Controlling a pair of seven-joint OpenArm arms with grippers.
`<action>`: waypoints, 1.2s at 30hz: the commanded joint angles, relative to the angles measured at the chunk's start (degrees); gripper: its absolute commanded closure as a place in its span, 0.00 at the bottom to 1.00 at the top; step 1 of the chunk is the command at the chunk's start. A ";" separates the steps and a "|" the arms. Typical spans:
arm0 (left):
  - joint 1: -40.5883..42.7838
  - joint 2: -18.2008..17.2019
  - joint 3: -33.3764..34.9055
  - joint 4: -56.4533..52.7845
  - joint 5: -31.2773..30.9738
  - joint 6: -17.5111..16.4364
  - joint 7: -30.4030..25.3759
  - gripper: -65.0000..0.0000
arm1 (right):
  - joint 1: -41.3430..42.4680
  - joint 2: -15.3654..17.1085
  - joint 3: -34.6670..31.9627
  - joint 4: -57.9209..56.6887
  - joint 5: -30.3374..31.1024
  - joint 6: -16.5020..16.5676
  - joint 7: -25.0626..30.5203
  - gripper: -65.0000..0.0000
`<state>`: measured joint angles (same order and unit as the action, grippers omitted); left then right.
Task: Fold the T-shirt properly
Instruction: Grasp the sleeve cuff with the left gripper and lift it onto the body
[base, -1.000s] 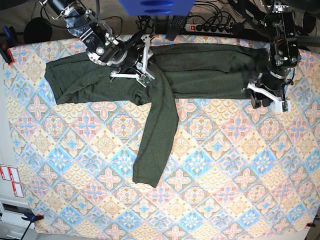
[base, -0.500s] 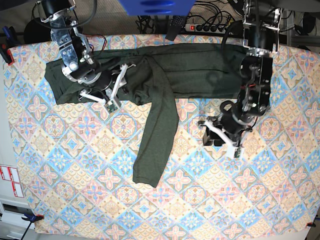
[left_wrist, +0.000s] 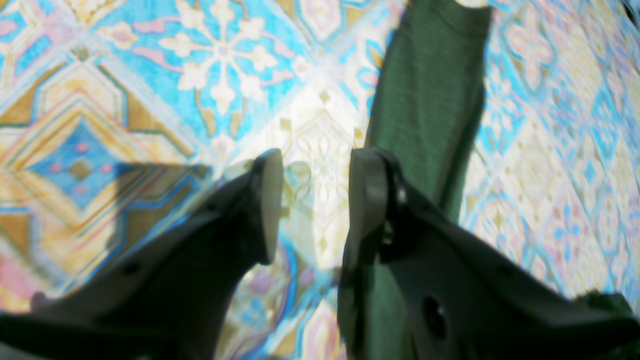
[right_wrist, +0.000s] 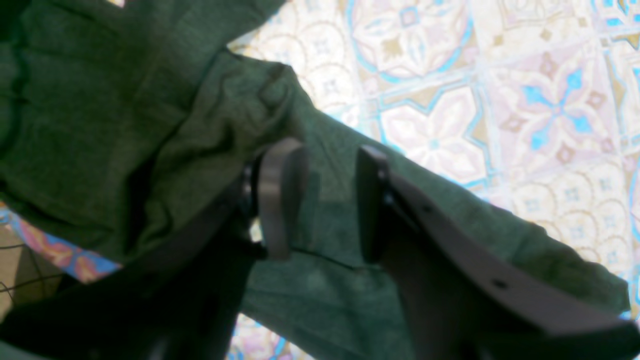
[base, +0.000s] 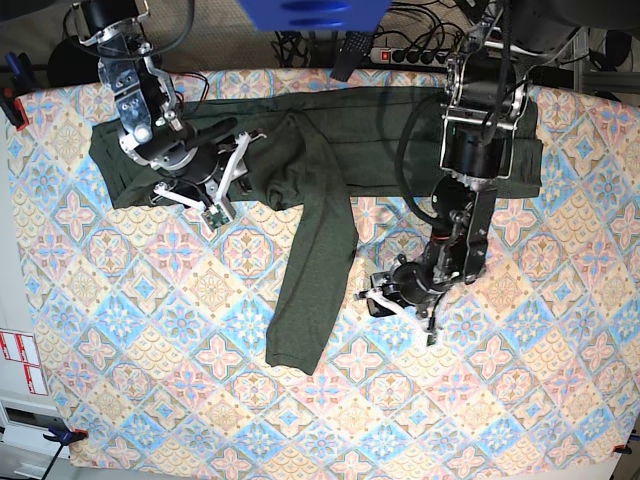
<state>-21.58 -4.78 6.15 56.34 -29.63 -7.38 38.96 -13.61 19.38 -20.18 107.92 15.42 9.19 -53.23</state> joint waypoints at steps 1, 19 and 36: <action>-3.52 0.42 3.12 -2.93 -0.48 -0.58 -2.78 0.65 | 0.46 0.45 0.27 1.22 0.10 0.00 0.88 0.70; -7.47 7.81 11.47 -20.07 -0.48 -0.58 -13.77 0.67 | 0.46 0.62 0.27 2.37 0.10 0.00 0.88 0.70; 0.53 1.22 11.12 0.24 -0.66 -0.49 -13.77 1.00 | 0.46 0.62 0.27 2.63 0.10 0.00 0.88 0.70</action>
<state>-21.47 -2.11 17.50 51.94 -29.87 -7.29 26.37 -13.63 19.57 -20.18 109.25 15.14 9.19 -53.32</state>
